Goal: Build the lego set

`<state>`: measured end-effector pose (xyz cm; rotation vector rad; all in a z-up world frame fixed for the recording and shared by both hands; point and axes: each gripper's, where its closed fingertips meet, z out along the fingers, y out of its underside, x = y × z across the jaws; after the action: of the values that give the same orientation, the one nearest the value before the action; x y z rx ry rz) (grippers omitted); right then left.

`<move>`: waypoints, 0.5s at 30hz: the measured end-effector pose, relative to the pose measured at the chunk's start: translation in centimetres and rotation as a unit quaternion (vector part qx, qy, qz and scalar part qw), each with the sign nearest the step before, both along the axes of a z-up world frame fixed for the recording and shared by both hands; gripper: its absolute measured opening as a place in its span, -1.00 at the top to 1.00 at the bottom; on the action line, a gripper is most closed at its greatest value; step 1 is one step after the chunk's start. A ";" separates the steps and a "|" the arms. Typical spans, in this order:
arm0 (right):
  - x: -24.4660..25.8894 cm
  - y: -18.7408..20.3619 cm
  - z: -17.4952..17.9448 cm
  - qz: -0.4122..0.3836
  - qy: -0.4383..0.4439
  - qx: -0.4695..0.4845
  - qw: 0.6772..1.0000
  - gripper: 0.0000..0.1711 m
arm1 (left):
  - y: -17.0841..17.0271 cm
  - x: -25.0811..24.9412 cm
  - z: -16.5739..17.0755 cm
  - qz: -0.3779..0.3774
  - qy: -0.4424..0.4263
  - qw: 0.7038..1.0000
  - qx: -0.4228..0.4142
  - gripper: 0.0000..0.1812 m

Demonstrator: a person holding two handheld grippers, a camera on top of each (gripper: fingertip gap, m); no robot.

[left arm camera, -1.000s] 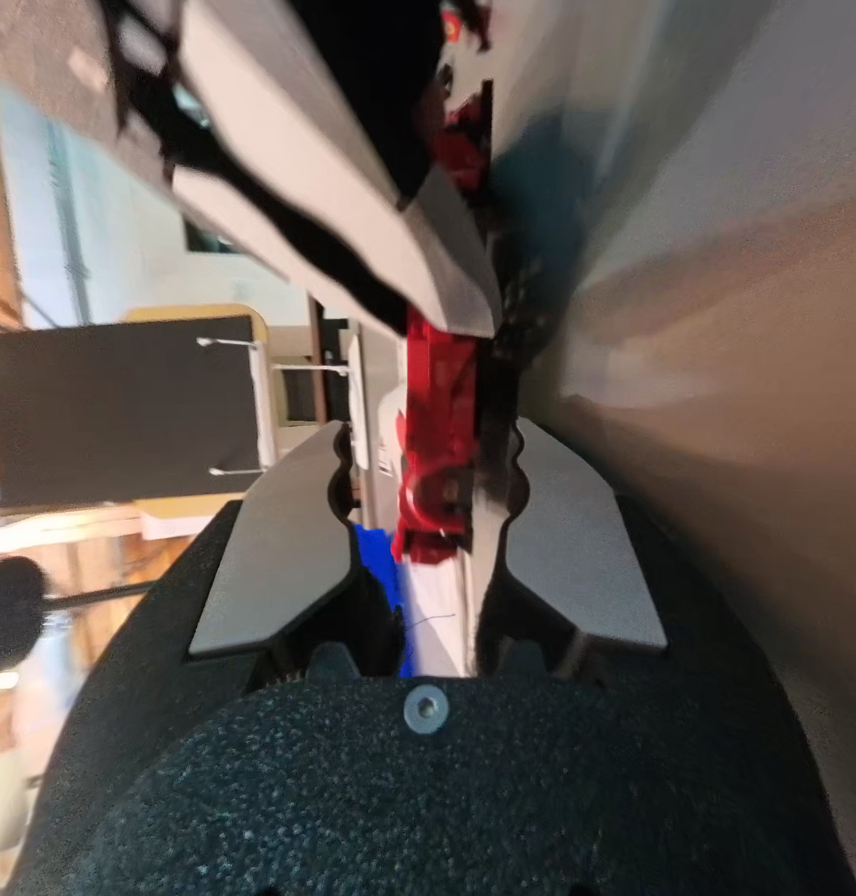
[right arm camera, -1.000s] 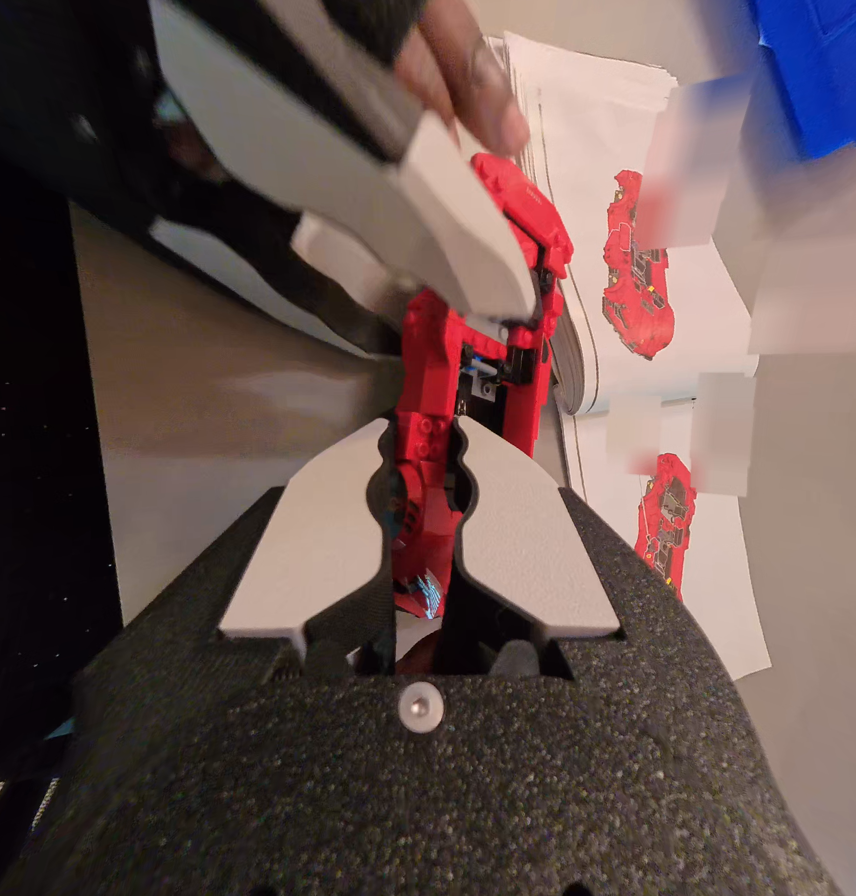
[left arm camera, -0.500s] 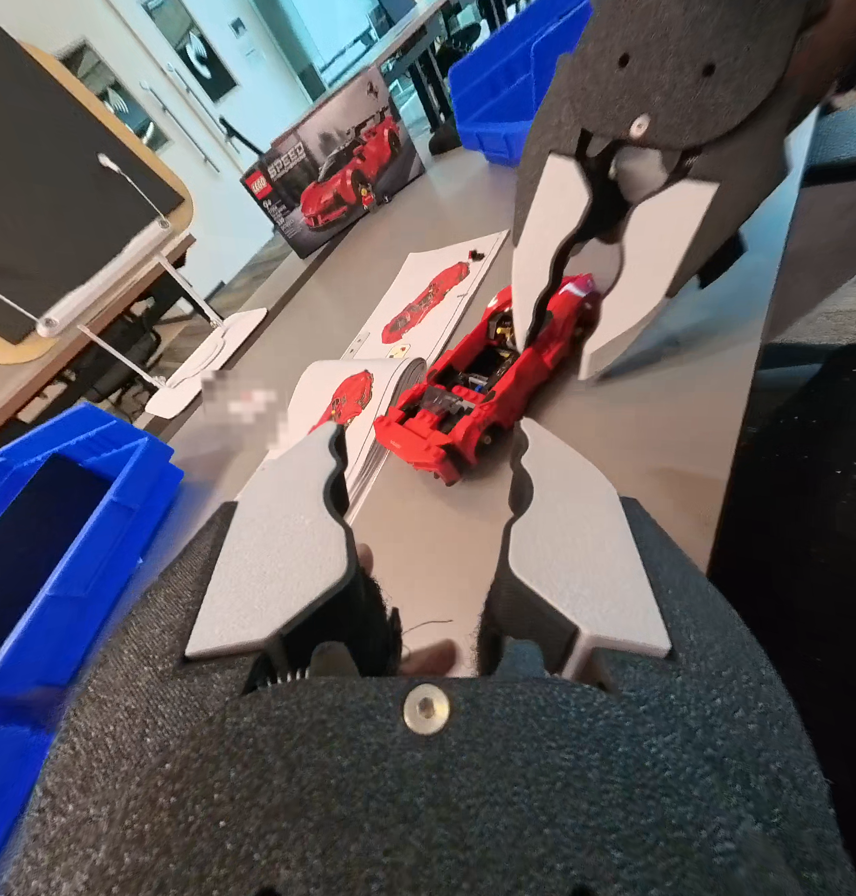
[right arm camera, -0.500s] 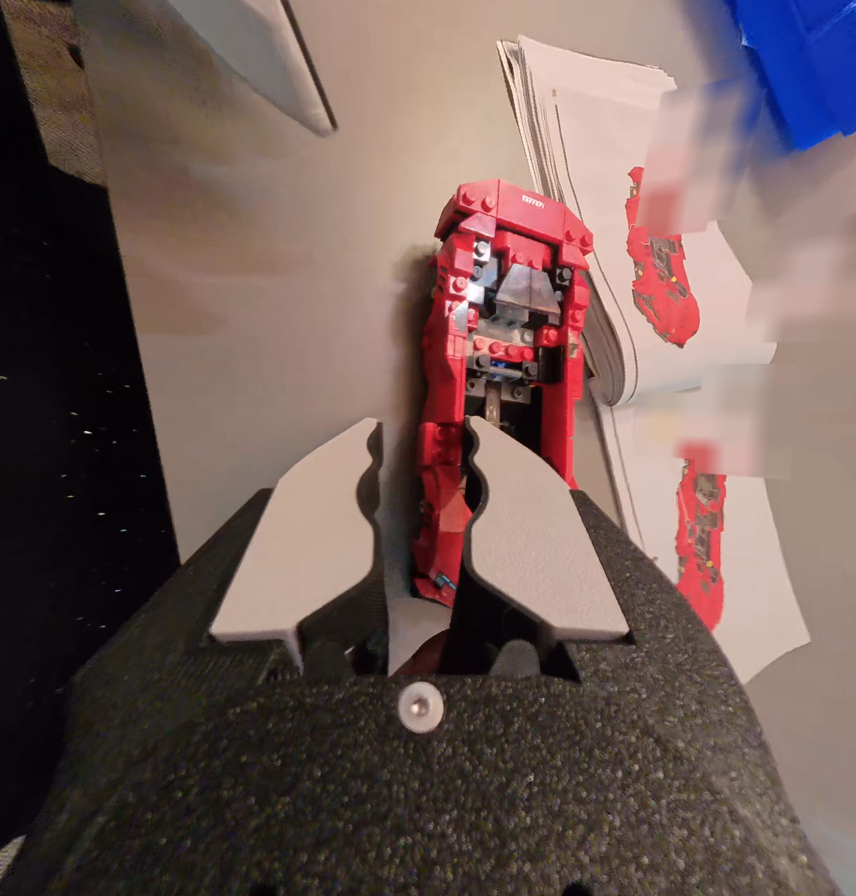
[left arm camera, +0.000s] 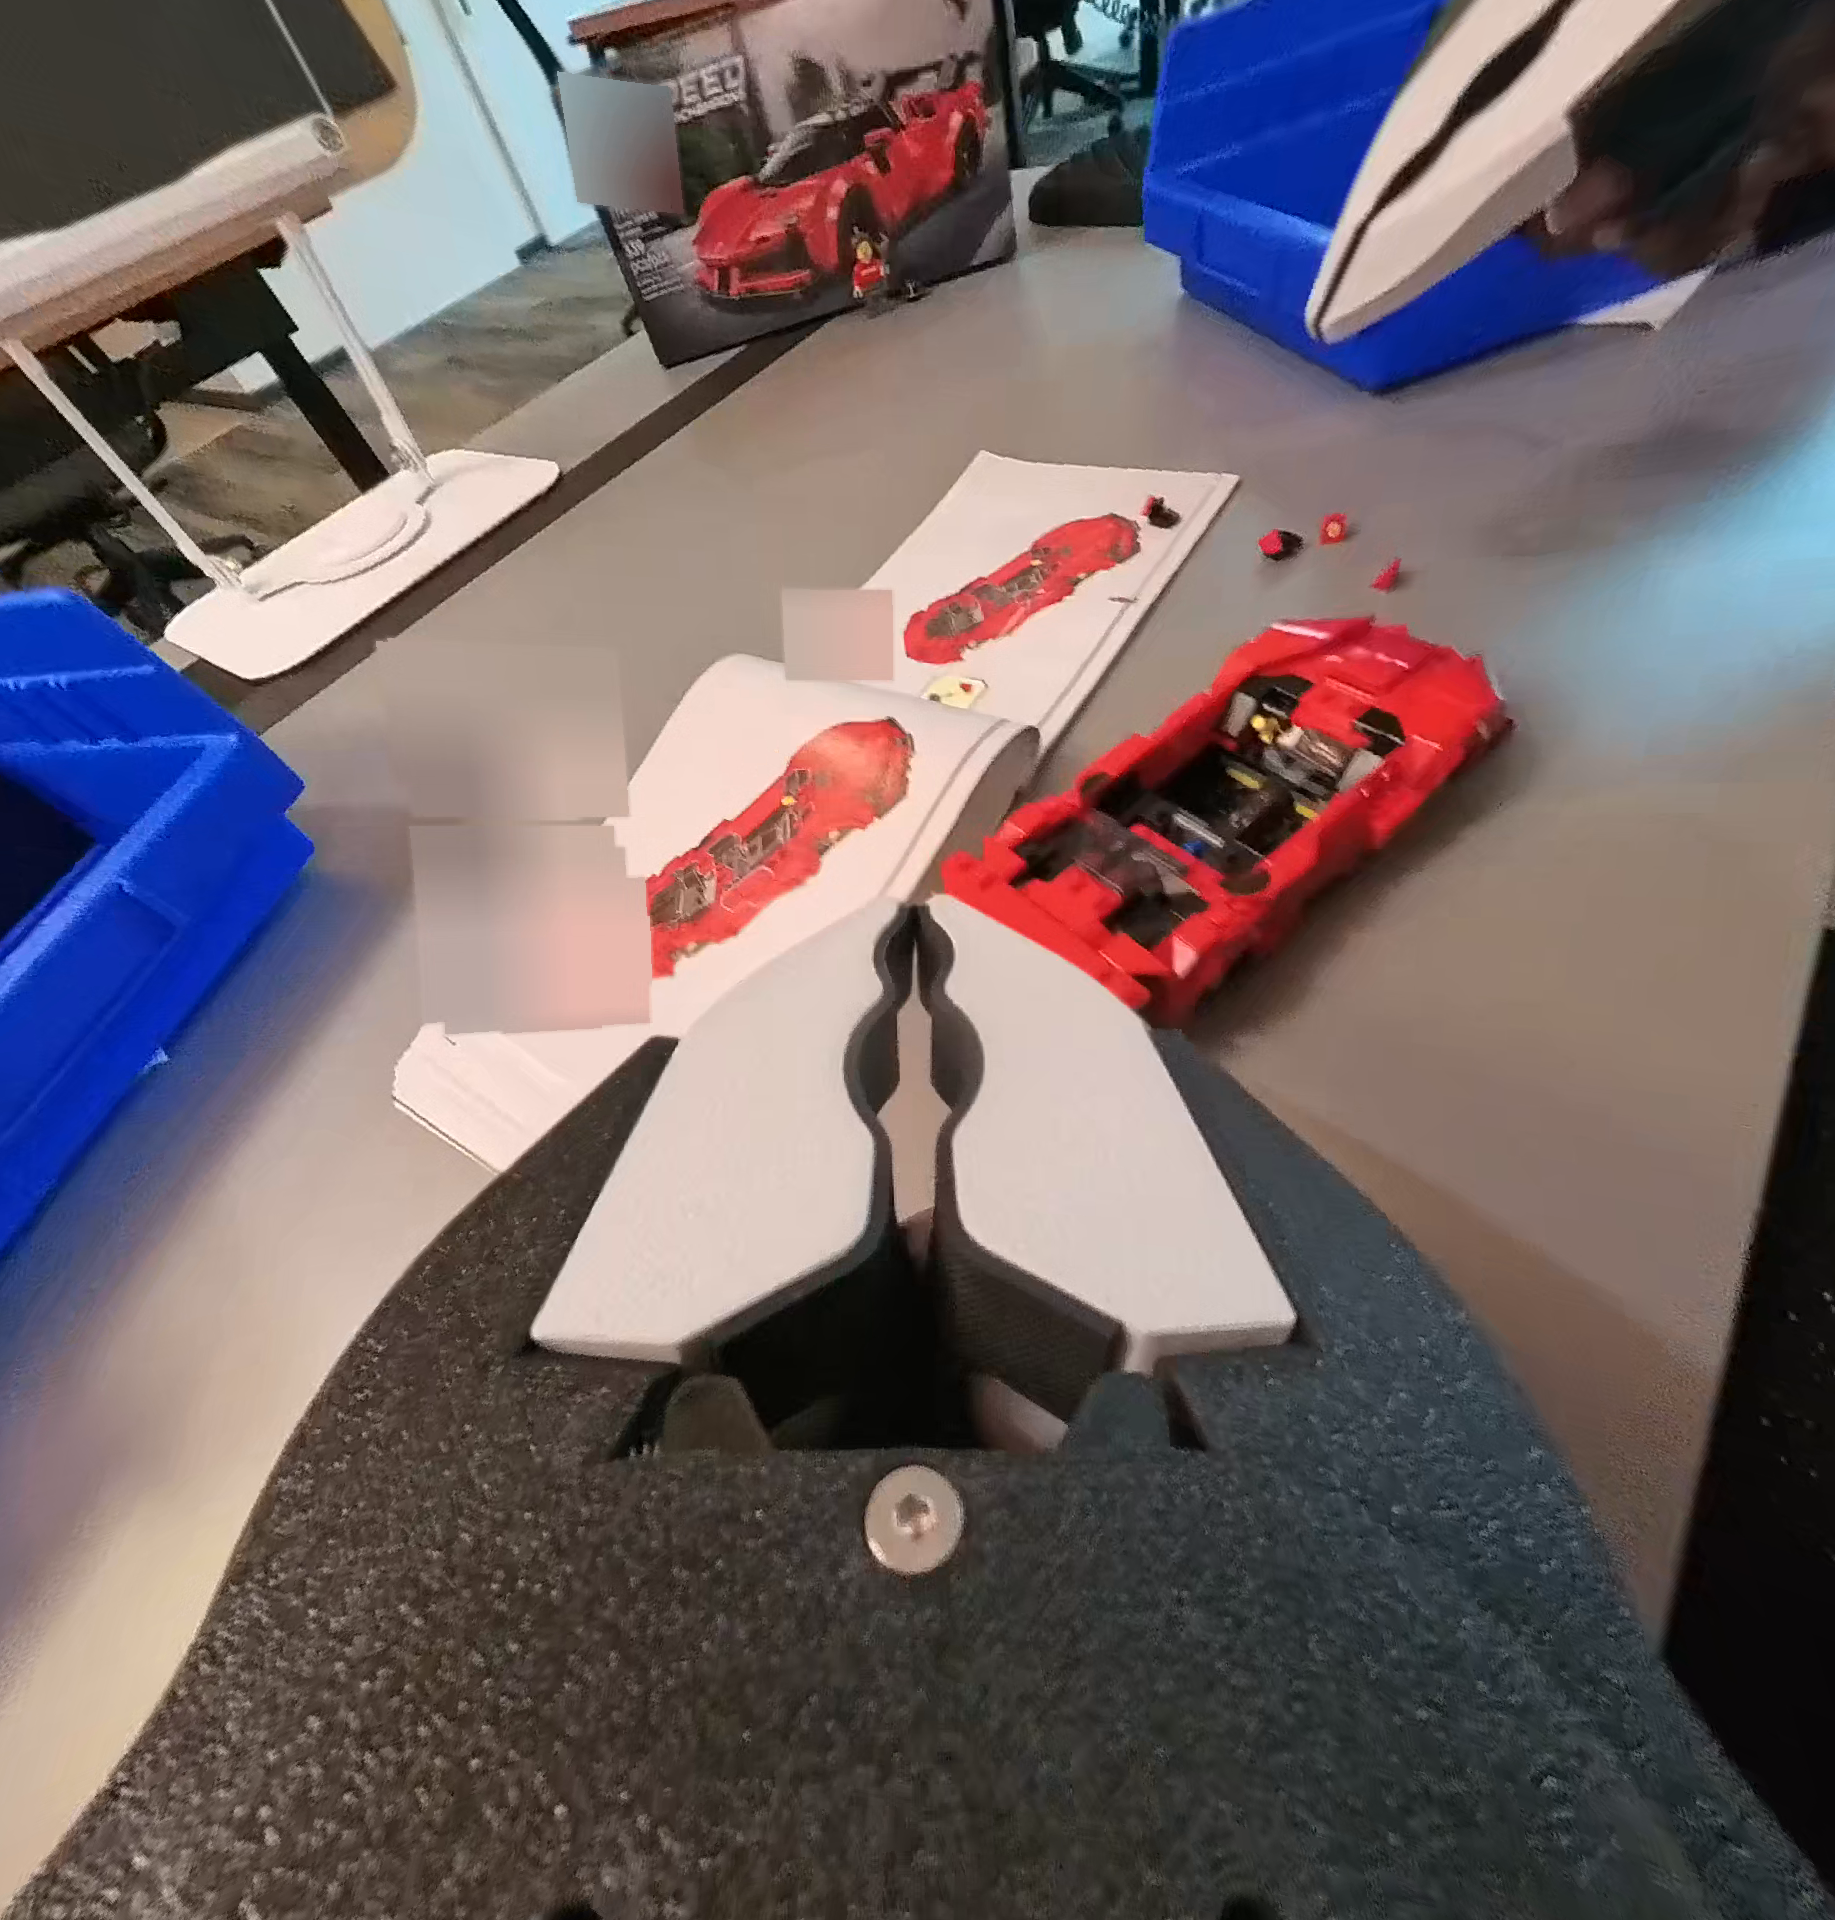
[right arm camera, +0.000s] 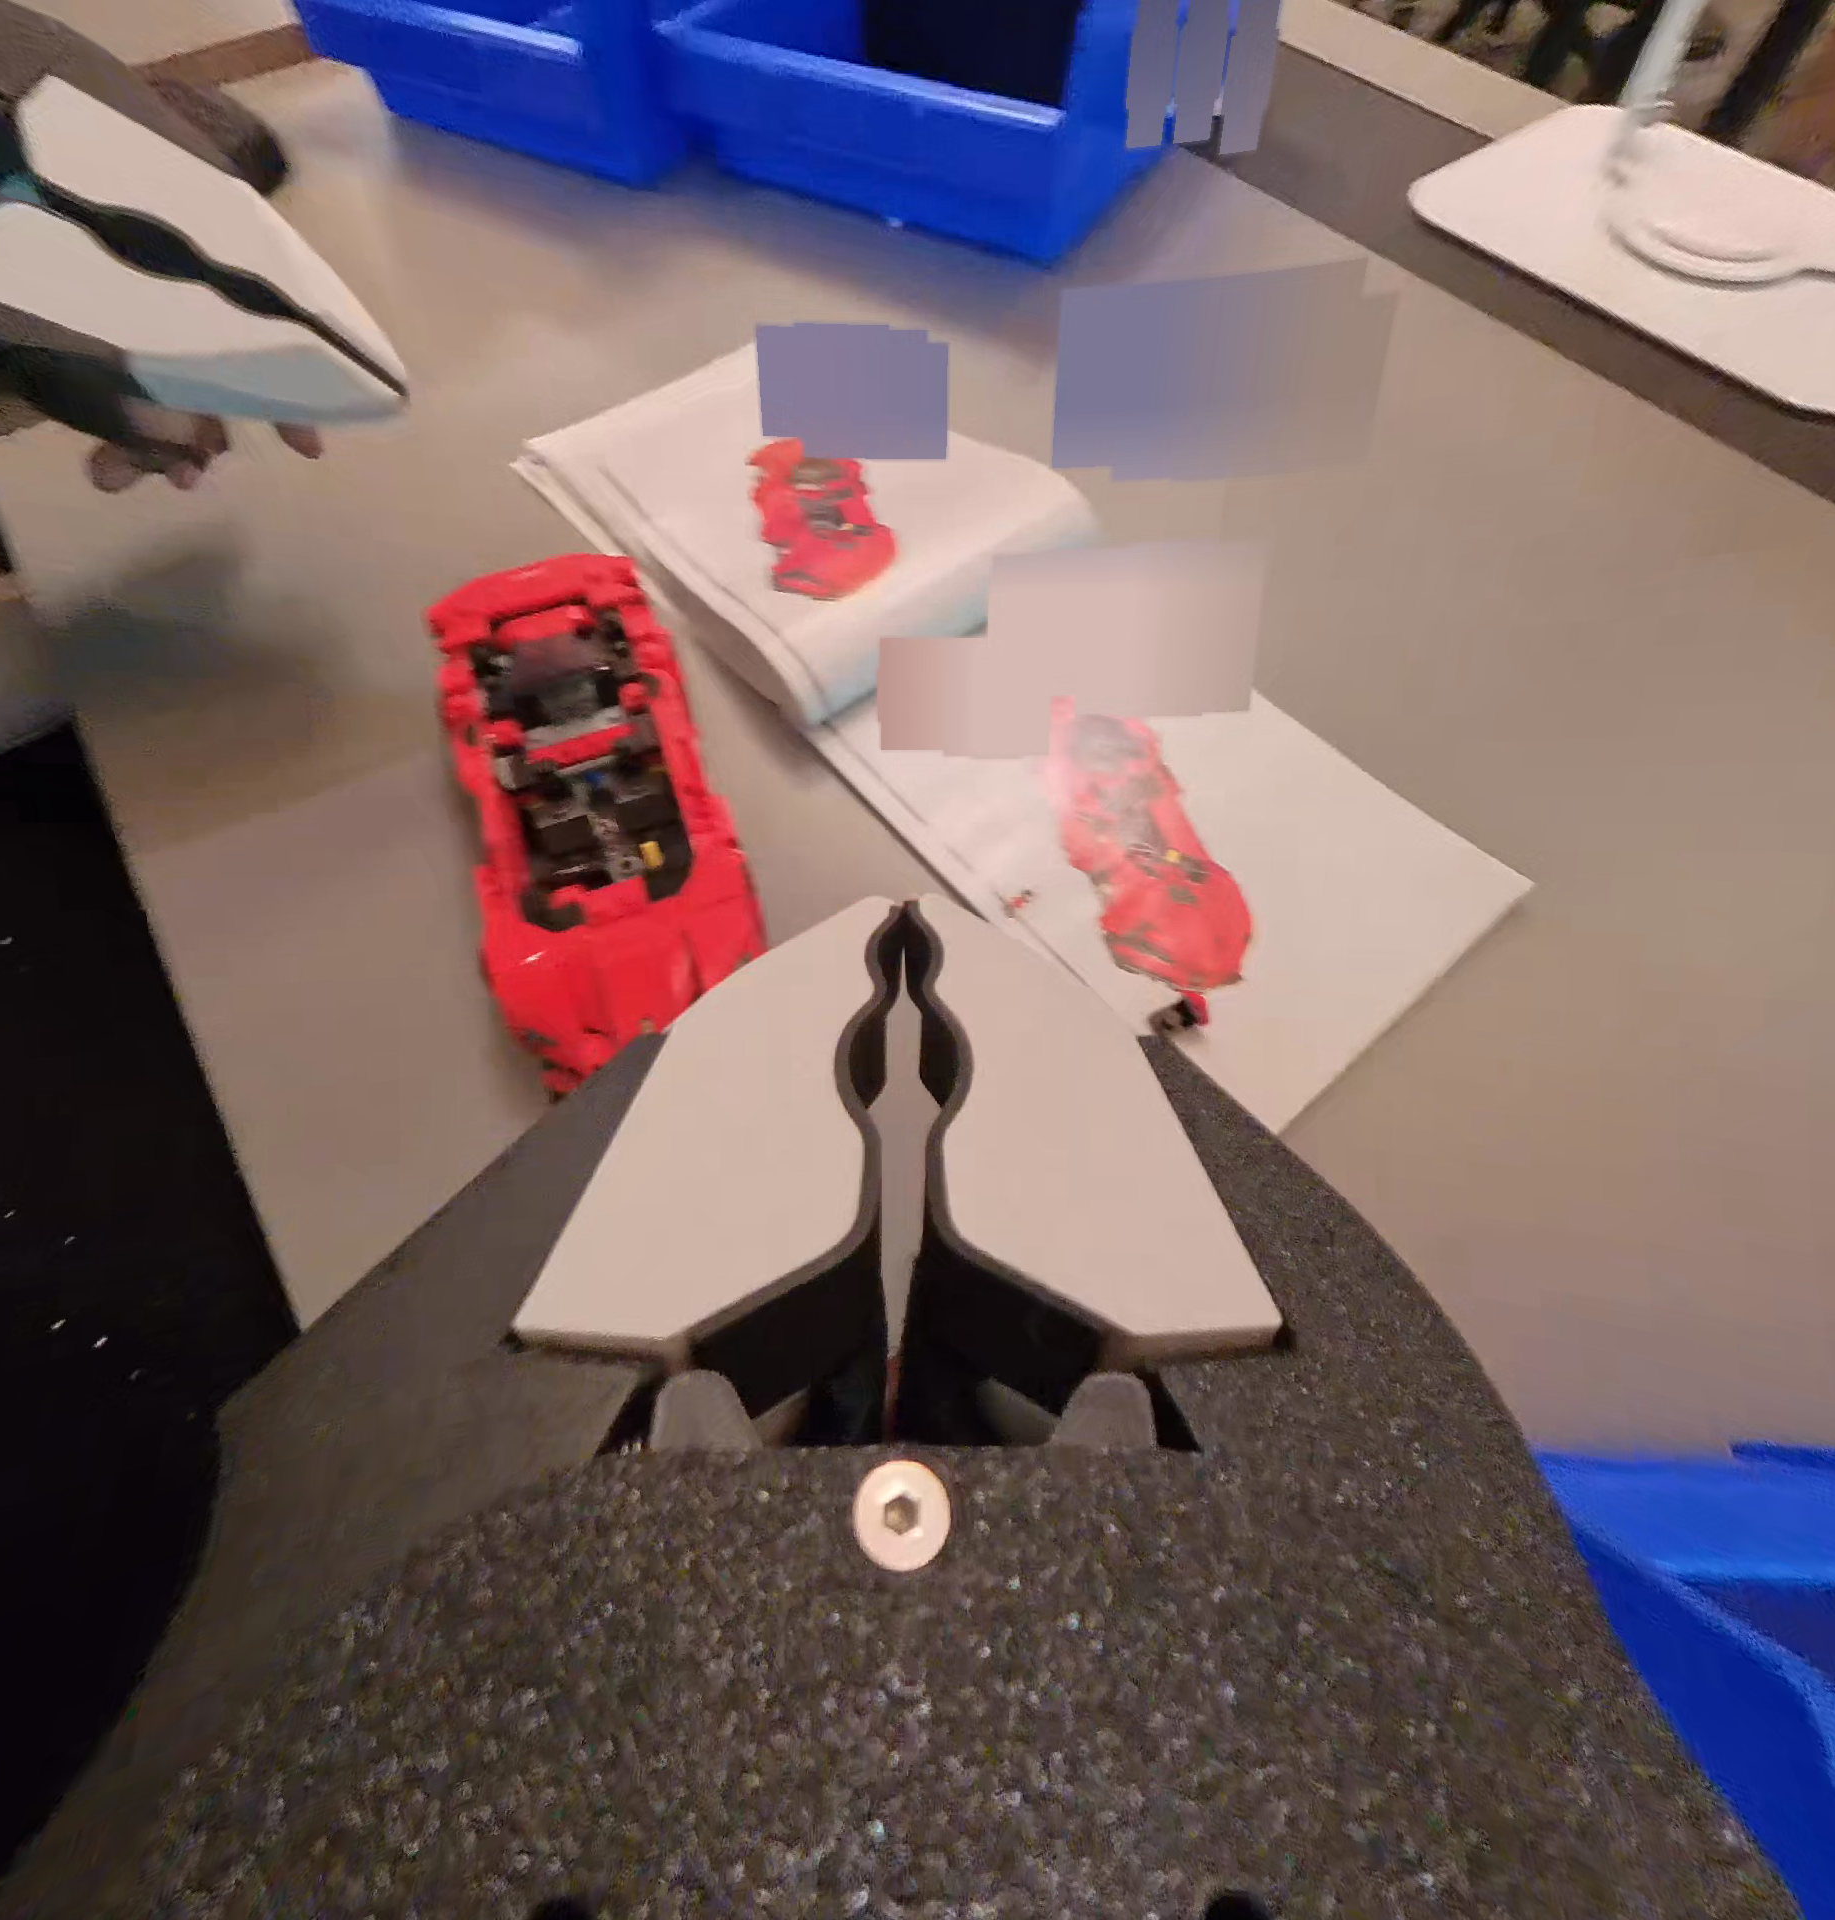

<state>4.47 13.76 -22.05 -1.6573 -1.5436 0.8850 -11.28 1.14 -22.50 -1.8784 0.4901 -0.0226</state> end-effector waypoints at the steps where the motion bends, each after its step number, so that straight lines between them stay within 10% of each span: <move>1: 0.0 0.4 -0.2 -0.011 0.004 0.000 1.000 0.99 | 0.6 -0.2 0.3 0.002 -0.005 1.000 0.003 0.97; 4: 0.4 0.7 -1.7 -0.020 -0.006 -0.011 1.000 1.00 | 2.3 -0.1 0.4 -0.005 -0.032 0.999 -0.007 0.58; 6: 0.6 1.0 -2.3 -0.029 -0.003 0.004 1.000 1.00 | 3.2 0.1 0.3 -0.009 -0.047 0.999 -0.013 0.99; 10: 0.0 1.6 -2.9 -0.041 0.000 0.009 0.999 0.75 | 4.5 0.6 0.2 -0.015 -0.069 0.997 -0.025 1.00; 11: -0.2 1.6 -2.9 -0.033 -0.001 0.024 0.999 1.00 | 5.0 0.4 0.2 -0.013 -0.065 0.998 -0.024 1.00; 15: -1.6 2.9 -3.0 -0.029 -0.027 0.064 0.997 0.96 | 7.0 -0.2 -0.1 -0.015 -0.047 0.997 -0.053 0.67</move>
<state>2.88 16.62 -25.06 -1.6361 -1.5479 0.7014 -11.46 8.19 -22.65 -1.9642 0.4591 -0.1596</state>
